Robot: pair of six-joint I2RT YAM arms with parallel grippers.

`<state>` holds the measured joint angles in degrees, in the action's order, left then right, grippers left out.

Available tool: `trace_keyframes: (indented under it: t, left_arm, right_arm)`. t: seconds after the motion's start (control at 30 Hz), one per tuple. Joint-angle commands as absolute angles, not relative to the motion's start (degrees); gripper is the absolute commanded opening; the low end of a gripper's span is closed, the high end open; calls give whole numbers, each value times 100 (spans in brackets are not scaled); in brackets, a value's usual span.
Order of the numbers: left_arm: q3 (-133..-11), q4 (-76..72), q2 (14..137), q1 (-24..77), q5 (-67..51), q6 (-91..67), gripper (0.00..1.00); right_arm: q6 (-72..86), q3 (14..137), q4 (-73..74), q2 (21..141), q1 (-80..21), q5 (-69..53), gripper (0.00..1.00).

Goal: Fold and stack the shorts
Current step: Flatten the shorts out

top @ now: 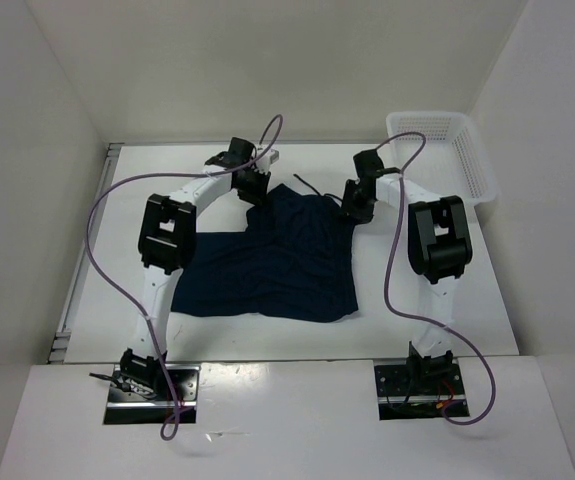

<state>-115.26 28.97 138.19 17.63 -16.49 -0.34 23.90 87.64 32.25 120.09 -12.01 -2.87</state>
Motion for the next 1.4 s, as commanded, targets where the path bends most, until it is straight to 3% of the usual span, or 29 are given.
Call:
trace_keyframes:
  t: [0.0,0.03,0.13,0.2,0.4,0.6,0.67,0.7,0.77,0.83,0.97,1.17,1.37]
  left_arm:
    - [-11154,3252,13457,1802,-2355,0,11]
    - [-11101,3252,13369,1802,-2355,0,2]
    - [-11039,3305,13140,1662,-2355,0,0]
    - [-11039,3226,12834,1416,-2233,0,0]
    - [-11330,3094,11902,888,-1153,0,0]
    - [-9942,3646,11408,1632,-1141,0,4]
    - [-9320,3761,11469,1871,-1195,0,10]
    - [-9186,3762,11548,2063,-1195,0,21]
    - [-9036,3945,11601,2118,-1570,0,31]
    - [-9035,4060,11602,2118,-1853,0,44]
    - [-9710,4254,11549,1890,-2013,0,59]
    - [-10669,3666,11382,1354,-2188,0,61]
    - [-11187,3462,11969,1292,-1987,0,71]
  right_arm:
    - [2426,8403,3050,12023,-1187,-773,44]
    - [2426,8402,3050,11954,-1187,-773,29]
    - [2426,8402,2989,11839,-1187,-1062,7]
    - [2426,8463,2936,11769,-1187,-1221,0]
    - [2303,8692,2488,11373,-1441,-1485,0]
    - [2398,8798,2268,11452,-1915,-1424,0]
    - [2452,8745,2215,11452,-1916,-1363,0]
    - [2504,8745,2215,11452,-1916,-1362,0]
    - [2505,8745,2302,11452,-1916,-1170,0]
    - [2382,8692,2364,11452,-1916,-1064,0]
    - [2434,8526,2417,11452,-1846,-940,0]
    - [2654,8210,2207,11391,-1793,-1019,0]
    - [2707,8130,2206,11391,-1793,-1099,0]
